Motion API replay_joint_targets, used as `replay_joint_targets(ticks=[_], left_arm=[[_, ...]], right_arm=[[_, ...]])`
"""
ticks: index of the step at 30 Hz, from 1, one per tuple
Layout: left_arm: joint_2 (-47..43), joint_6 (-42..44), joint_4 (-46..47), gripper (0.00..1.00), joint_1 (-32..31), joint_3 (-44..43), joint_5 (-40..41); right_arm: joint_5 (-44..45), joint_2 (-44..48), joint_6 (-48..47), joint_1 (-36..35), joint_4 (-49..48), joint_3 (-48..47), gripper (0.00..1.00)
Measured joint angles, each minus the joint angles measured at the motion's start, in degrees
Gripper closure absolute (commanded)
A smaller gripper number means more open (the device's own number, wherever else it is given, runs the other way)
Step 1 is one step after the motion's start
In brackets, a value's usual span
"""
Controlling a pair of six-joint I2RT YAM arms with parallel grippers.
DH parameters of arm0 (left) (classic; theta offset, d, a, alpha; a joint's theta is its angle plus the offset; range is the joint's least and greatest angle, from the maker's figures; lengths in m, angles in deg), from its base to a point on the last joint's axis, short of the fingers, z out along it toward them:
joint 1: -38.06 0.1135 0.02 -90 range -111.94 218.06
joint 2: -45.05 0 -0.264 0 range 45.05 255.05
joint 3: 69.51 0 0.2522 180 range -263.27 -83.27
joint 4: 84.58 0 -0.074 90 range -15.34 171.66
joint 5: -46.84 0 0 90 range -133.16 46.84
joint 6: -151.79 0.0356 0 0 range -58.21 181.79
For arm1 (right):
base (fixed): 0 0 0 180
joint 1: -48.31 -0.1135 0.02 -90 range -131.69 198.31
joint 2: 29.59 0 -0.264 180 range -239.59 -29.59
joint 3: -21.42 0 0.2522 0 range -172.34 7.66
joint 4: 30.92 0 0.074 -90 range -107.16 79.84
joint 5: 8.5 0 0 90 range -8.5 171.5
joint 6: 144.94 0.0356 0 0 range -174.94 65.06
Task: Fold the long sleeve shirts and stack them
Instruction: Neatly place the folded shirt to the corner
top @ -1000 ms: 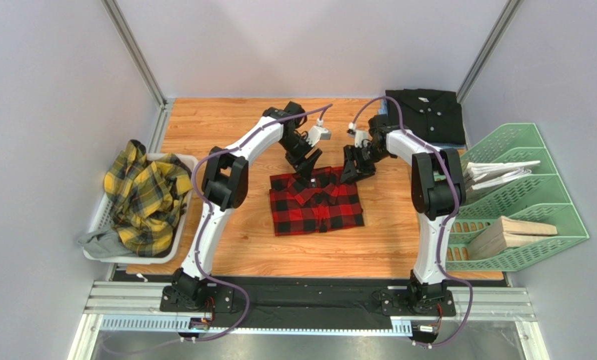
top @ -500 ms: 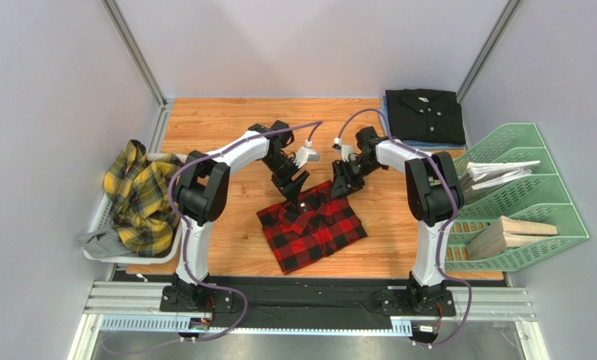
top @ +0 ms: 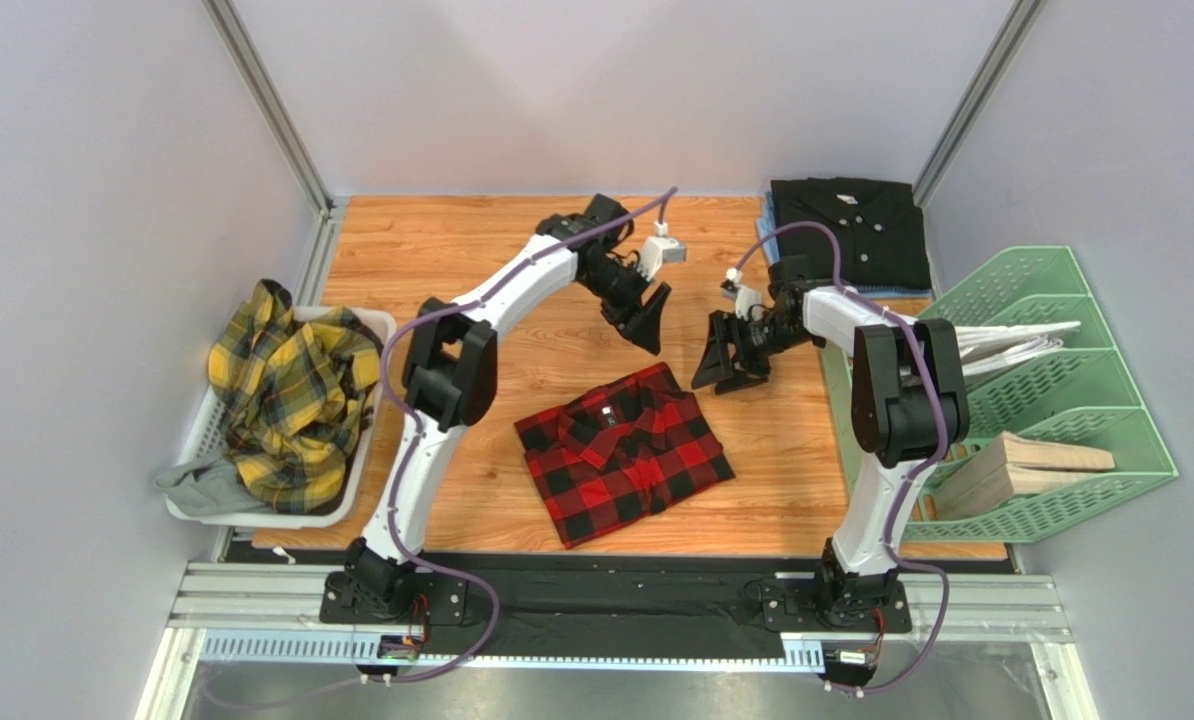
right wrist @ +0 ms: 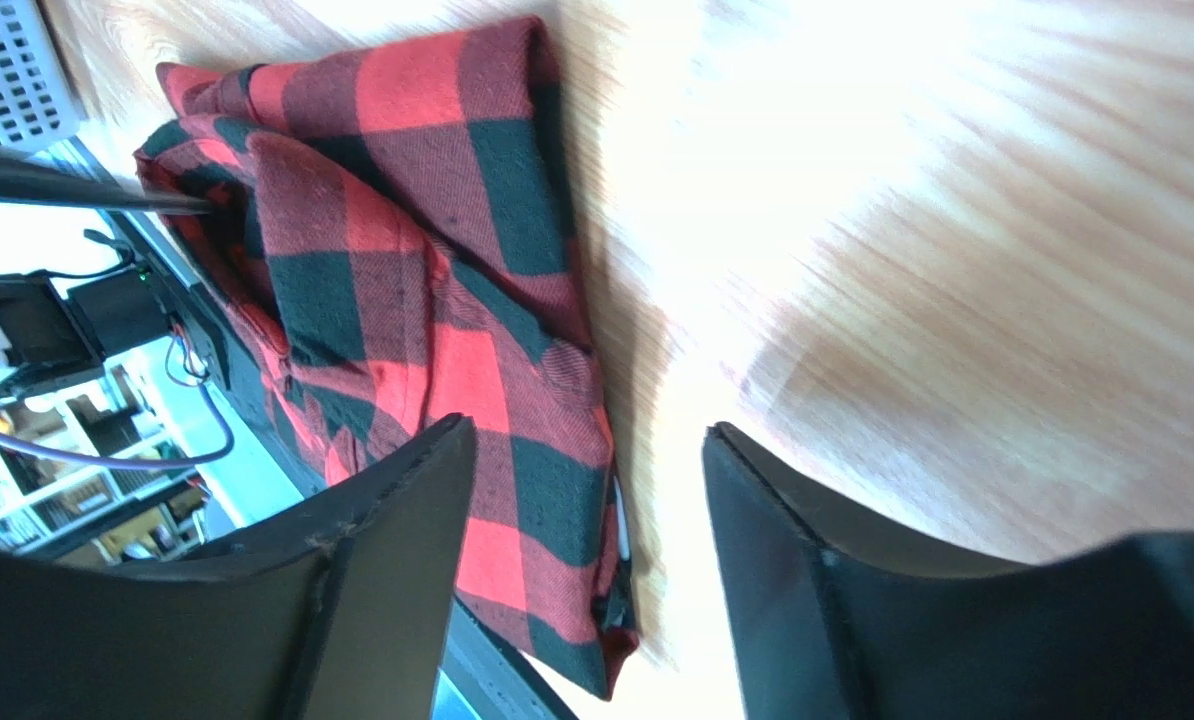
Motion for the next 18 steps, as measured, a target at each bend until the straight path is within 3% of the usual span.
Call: replay_joint_targets(ticks=[5, 9, 10, 12, 18], left_arm=[[6.1, -1.6, -0.2, 0.46, -3.4, -0.4, 1.7], [7.1, -2.5, -0.3, 0.64, -4.7, -1.1, 2.6], [7.1, -2.6, -0.2, 0.79, -4.8, -1.2, 2.8], [7.1, -2.2, -0.2, 0.97, -4.7, -1.2, 2.8], [6.7, -0.6, 0.2, 1.00, -4.2, -0.5, -0.5]], right_arm=[[0.1, 0.5, 0.8, 0.6, -1.1, 2.1, 0.18], [-0.1, 0.5, 1.5, 0.5, -1.7, 2.9, 0.16], [-0.2, 0.5, 1.7, 0.5, -1.8, 2.9, 0.16], [-0.2, 0.5, 2.0, 0.6, -1.9, 2.9, 0.15], [-1.7, 0.3, 2.9, 0.6, -2.6, 2.9, 0.00]])
